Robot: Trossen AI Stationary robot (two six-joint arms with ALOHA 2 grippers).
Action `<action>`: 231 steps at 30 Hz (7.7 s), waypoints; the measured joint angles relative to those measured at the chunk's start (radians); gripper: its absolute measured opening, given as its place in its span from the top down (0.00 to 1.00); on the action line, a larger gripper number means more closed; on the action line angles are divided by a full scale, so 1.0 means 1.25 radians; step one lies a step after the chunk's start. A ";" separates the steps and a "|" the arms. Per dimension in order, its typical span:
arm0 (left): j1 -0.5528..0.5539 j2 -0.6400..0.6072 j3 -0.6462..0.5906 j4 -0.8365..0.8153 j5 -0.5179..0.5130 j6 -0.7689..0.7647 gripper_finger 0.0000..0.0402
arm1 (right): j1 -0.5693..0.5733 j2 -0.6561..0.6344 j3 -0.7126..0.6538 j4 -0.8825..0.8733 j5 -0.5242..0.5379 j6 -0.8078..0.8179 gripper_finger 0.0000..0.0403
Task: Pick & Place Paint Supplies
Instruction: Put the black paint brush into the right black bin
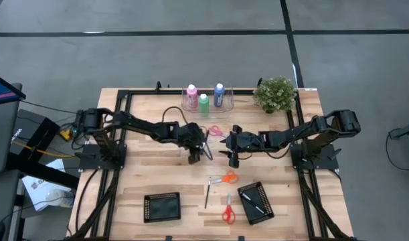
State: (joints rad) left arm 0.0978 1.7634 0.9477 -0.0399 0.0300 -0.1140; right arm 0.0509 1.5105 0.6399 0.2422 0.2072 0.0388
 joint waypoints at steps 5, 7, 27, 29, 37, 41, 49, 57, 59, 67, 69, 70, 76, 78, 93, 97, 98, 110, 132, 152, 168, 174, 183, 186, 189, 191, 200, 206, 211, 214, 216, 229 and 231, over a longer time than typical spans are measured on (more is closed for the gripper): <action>0.001 0.029 0.054 -0.095 -0.053 -0.043 0.64 | 0.019 0.000 0.000 -0.064 0.063 0.005 0.51; 0.003 0.046 0.072 -0.118 -0.060 -0.057 0.64 | 0.029 0.000 -0.001 -0.068 0.085 0.005 0.51; 0.014 0.199 0.179 -0.218 -0.060 -0.074 0.76 | 0.077 0.000 -0.002 -0.082 0.149 -0.031 0.54; 0.012 0.196 0.179 -0.219 -0.057 -0.063 0.84 | 0.081 0.000 -0.002 -0.086 0.149 -0.031 0.54; 0.005 0.158 0.173 -0.271 -0.084 -0.031 0.92 | 0.092 0.000 -0.002 -0.083 0.150 -0.011 0.57; -0.013 0.109 0.141 -0.275 -0.111 0.001 0.94 | 0.109 0.000 -0.026 -0.004 0.150 -0.020 0.59; -0.017 -0.047 -0.031 -0.065 -0.102 0.002 0.99 | 0.144 0.000 -0.215 0.588 0.046 -0.148 0.61; -0.004 -0.109 -0.109 0.050 -0.122 0.040 0.99 | 0.117 -0.088 -0.388 0.862 0.041 -0.168 0.61; 0.008 -0.104 -0.110 0.048 -0.137 0.082 1.00 | 0.105 -0.122 -0.399 0.840 0.042 -0.165 0.61; 0.079 -0.050 -0.103 0.085 -0.175 0.222 0.89 | 0.077 -0.189 -0.398 0.749 0.054 -0.145 0.61; 0.101 -0.033 -0.095 0.081 -0.223 0.216 0.85 | 0.069 -0.188 -0.398 0.747 0.057 -0.138 0.61; 0.110 -0.023 -0.089 0.084 -0.234 0.219 0.83 | 0.062 -0.186 -0.398 0.743 0.057 -0.137 0.61; 0.132 0.066 -0.032 0.087 -0.297 0.237 0.88 | 0.046 -0.175 -0.398 0.738 0.057 -0.136 0.61; 0.127 0.090 -0.010 0.104 -0.334 0.256 0.95 | 0.046 -0.175 -0.398 0.738 0.057 -0.135 0.61; 0.121 0.108 0.028 0.053 -0.344 0.292 1.00 | 0.047 -0.175 -0.398 0.715 0.057 -0.127 0.61; 0.121 0.108 0.028 0.040 -0.338 0.292 1.00 | 0.047 -0.175 -0.398 0.714 0.057 -0.127 0.61; 0.121 0.107 0.029 0.035 -0.330 0.292 1.00 | 0.047 -0.175 -0.398 0.714 0.057 -0.126 0.61; 0.092 0.106 0.031 -0.072 -0.210 0.249 1.00 | 0.047 -0.175 -0.398 0.707 0.050 -0.121 0.61; 0.005 -0.114 -0.134 0.204 -0.045 0.159 1.00 | 0.075 -0.175 -0.152 0.082 -0.064 -0.034 0.56; 0.069 -0.077 -0.182 0.248 -0.296 0.274 1.00 | 0.073 0.118 0.089 0.064 -0.124 -0.052 0.65; 0.091 0.127 0.009 0.172 -0.350 0.296 1.00 | 0.099 0.109 0.096 0.022 -0.121 -0.051 0.71; 0.100 0.164 0.059 0.117 -0.352 0.297 1.00 | 0.112 0.109 0.096 0.016 -0.122 -0.051 0.71; 0.100 0.177 0.106 -0.022 -0.268 0.253 1.00 | 0.123 0.109 0.096 -0.013 -0.126 -0.035 0.71; 0.084 0.175 0.107 -0.045 -0.246 0.221 1.00 | 0.127 0.109 0.096 -0.025 -0.127 -0.031 0.71; 0.052 0.168 0.104 -0.056 -0.258 0.193 1.00 | 0.134 0.109 0.096 -0.022 -0.127 -0.033 0.71; 0.019 0.145 0.087 -0.056 -0.292 0.190 1.00 | 0.140 0.109 0.096 -0.019 -0.127 -0.037 0.71; 0.056 -0.133 -0.139 0.090 -0.306 0.023 1.00 | 0.189 0.109 0.096 0.025 -0.127 -0.066 0.71; 0.169 -0.227 -0.305 0.244 -0.219 -0.149 1.00 | 0.225 0.109 0.096 0.168 -0.112 -0.133 0.73; 0.216 -0.202 -0.332 0.272 -0.246 -0.212 1.00 | 0.237 0.109 0.096 0.207 -0.070 -0.162 0.78; 0.228 -0.174 -0.319 0.300 -0.272 -0.212 1.00 | 0.241 0.109 0.096 0.212 -0.056 -0.168 0.82; 0.240 -0.147 -0.309 0.302 -0.272 -0.211 1.00 | 0.241 0.109 0.096 0.211 -0.056 -0.169 0.83; 0.257 0.027 -0.221 0.305 -0.176 -0.202 1.00 | 0.242 0.109 0.096 0.181 -0.054 -0.156 0.84; 0.247 0.026 -0.219 0.304 -0.148 -0.201 1.00 | 0.242 0.110 0.095 0.177 -0.054 -0.152 0.84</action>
State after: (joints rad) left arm 0.4071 1.7960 0.6743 0.3406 -0.1554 -0.3656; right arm 0.3538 1.6474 0.7590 0.4629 0.1398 -0.1511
